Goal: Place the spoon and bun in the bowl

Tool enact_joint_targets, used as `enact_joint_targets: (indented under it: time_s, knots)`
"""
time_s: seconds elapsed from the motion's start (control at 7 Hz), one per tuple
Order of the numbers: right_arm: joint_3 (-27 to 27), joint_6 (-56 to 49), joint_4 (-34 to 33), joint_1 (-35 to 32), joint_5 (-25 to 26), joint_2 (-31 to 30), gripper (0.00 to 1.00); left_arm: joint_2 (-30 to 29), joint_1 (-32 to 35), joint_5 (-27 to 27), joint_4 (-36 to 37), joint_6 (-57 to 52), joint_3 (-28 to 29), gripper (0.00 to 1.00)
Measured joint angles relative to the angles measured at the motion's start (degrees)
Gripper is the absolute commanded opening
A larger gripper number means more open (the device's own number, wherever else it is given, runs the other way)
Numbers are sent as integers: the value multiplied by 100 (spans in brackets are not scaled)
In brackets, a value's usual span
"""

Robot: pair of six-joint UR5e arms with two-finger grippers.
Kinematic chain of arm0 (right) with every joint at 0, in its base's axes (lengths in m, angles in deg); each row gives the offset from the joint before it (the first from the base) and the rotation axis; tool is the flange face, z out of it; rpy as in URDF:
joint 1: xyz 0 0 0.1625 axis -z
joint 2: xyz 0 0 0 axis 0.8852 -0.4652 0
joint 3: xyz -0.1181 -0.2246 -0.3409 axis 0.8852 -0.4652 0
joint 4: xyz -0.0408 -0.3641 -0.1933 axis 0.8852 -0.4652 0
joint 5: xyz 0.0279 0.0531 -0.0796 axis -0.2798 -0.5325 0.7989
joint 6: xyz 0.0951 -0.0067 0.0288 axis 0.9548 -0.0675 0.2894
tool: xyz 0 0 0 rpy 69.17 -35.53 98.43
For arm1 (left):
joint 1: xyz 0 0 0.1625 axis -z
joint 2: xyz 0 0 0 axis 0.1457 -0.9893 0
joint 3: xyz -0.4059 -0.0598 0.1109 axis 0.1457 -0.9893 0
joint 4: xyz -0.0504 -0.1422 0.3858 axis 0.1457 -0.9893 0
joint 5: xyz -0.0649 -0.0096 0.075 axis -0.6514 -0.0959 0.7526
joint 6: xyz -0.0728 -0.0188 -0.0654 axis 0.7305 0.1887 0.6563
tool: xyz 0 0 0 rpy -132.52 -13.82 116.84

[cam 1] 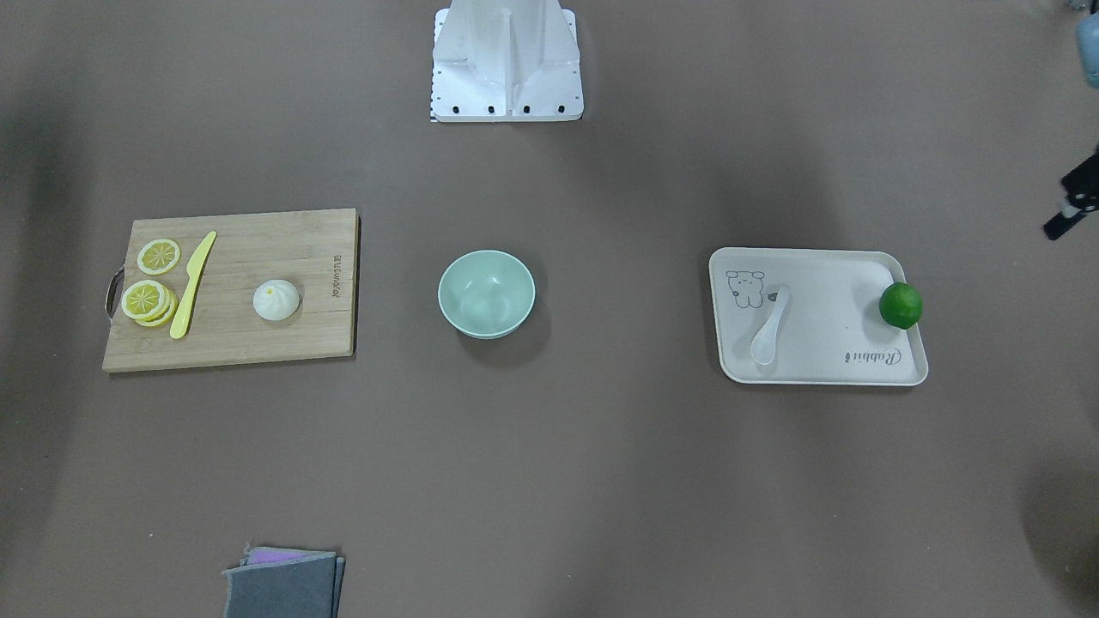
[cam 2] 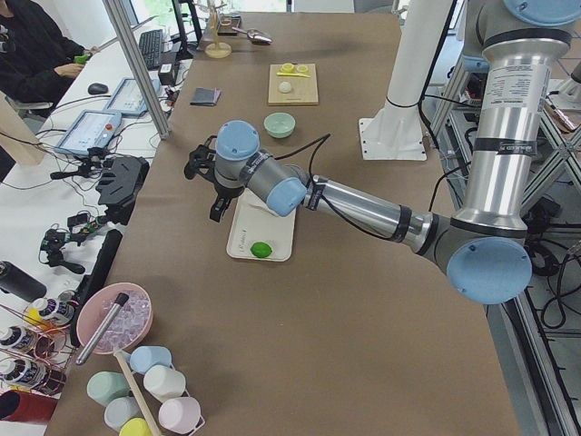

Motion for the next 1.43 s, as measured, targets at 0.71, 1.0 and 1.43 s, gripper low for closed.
enact_joint_targets:
  time_s: [0.71,1.0,1.43]
  knots:
    - [-12,-3,315,53,-451,130,100,-784,-2777,1956,-1484,1644,465,94]
    - [-100,2,437,85,-469,199,100,-894,-3234,2525,-1530,1708,676,93]
    - [-348,21,826,104,-555,203,100,-787,-3305,2647,-1544,1715,889,93]
